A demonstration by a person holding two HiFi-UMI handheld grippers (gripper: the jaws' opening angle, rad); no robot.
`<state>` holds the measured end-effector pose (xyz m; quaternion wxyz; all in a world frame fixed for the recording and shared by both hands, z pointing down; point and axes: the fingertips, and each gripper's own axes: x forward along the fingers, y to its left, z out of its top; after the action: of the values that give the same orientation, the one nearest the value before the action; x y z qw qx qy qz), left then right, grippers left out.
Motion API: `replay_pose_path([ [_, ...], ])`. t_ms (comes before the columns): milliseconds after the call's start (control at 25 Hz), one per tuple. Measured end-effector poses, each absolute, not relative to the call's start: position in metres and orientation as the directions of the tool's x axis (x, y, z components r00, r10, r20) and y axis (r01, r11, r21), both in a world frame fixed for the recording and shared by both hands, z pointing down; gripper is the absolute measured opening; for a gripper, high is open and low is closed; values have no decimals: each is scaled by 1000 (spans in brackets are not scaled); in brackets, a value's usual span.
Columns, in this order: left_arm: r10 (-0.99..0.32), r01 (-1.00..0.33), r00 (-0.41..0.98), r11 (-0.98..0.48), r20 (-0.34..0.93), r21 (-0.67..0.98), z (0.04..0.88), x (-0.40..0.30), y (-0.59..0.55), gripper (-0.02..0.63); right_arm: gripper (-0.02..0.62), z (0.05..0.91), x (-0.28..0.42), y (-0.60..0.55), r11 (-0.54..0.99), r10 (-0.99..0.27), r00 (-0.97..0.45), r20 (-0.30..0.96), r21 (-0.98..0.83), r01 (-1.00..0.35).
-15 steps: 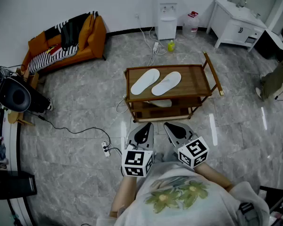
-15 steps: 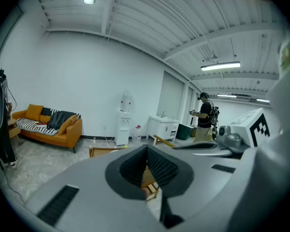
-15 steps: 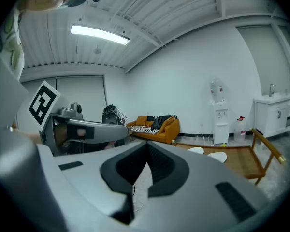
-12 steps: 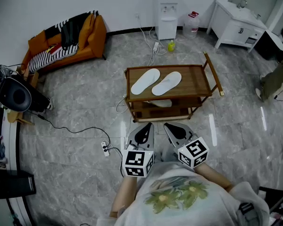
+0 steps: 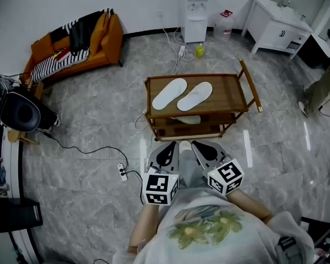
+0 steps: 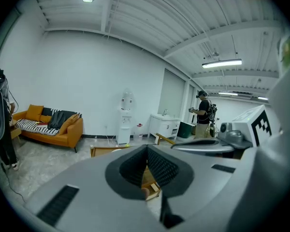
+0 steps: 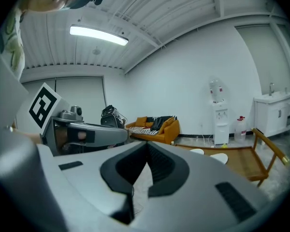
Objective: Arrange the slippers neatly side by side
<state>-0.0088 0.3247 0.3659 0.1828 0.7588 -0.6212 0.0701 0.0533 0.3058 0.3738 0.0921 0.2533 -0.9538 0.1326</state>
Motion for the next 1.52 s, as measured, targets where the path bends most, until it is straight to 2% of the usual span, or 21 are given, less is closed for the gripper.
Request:
replay_pose_path([
  [920, -888, -975, 220, -191, 405, 109, 383, -63, 183, 25, 6, 404, 6, 163, 808, -452, -845, 287, -270, -524],
  [1080, -873, -975, 221, -213, 434, 69, 390, -66, 158, 113, 6, 414, 3, 140, 804, -445, -840, 312, -274, -528],
  [1520, -810, -954, 193, -286, 554, -85, 423, -78, 109, 207, 6, 424, -14, 81, 798, -442, -829, 342, -272, -538],
])
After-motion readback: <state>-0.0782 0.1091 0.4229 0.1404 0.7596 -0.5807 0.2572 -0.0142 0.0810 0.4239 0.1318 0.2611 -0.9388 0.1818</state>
